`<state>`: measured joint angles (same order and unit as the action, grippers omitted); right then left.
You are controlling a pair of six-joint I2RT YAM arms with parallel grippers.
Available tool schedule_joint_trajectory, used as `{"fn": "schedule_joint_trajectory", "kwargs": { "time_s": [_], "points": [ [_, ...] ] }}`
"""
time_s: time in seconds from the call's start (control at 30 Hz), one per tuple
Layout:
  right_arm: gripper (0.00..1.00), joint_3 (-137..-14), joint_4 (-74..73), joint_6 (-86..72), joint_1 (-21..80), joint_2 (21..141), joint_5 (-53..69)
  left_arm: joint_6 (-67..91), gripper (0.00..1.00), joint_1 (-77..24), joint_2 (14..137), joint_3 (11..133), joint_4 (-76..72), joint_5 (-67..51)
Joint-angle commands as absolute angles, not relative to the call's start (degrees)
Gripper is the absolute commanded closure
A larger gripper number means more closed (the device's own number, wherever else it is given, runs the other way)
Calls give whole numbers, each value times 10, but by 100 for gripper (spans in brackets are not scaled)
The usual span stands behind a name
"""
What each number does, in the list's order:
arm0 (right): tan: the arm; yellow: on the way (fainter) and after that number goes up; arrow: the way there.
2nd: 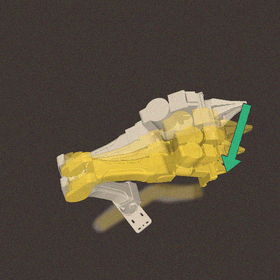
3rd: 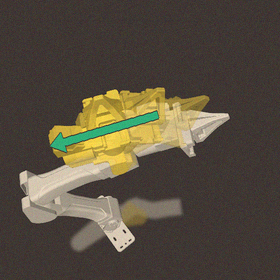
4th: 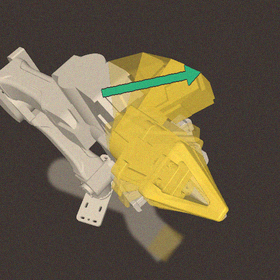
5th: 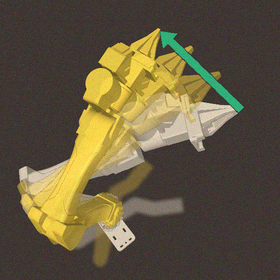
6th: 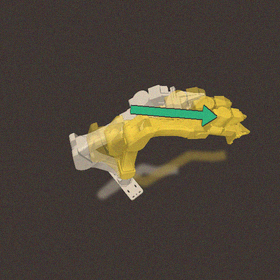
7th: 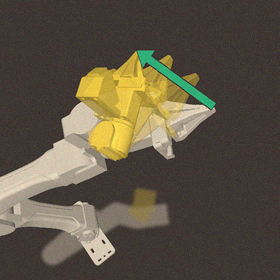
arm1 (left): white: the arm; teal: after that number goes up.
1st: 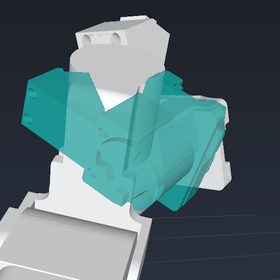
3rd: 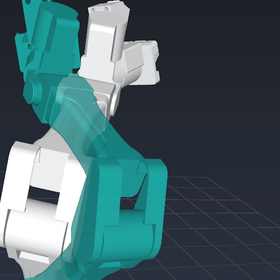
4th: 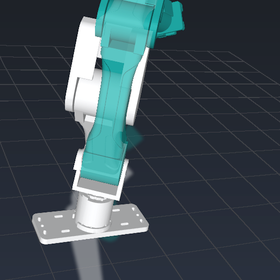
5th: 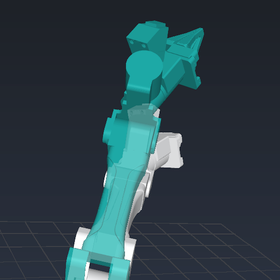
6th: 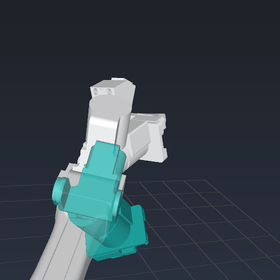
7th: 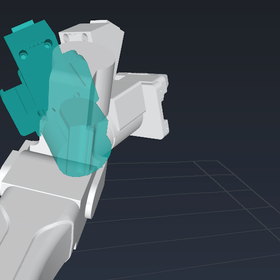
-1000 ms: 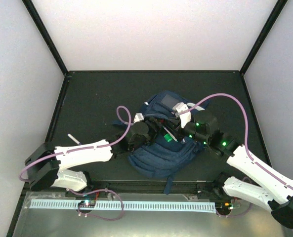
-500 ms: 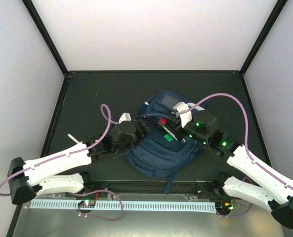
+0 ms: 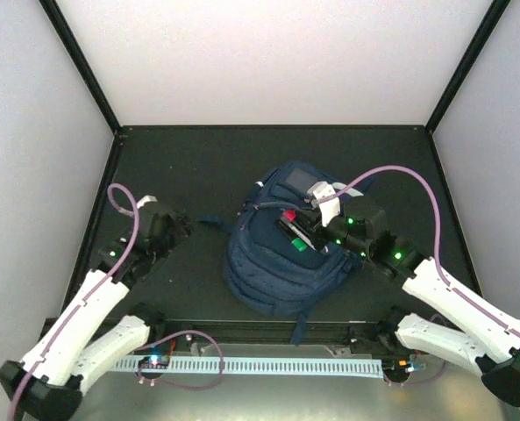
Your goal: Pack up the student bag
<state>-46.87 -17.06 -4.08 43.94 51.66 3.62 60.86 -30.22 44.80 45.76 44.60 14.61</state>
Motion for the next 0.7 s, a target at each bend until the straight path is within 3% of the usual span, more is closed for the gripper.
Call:
{"fn": "schedule_joint_trajectory", "kwargs": {
  "time_s": [0.0,0.2,0.53,0.67],
  "points": [
    [98,-474,-103,-35,437,494,33,450,31,-166,455,434,479,73],
    [98,-460,-92,-38,437,489,43,398,35,-8,542,420,447,37],
    [98,-450,-79,-42,437,494,66,341,21,175,692,450,421,21],
    [98,-448,-82,-39,437,497,65,321,22,214,756,472,429,1]
  ]
}}
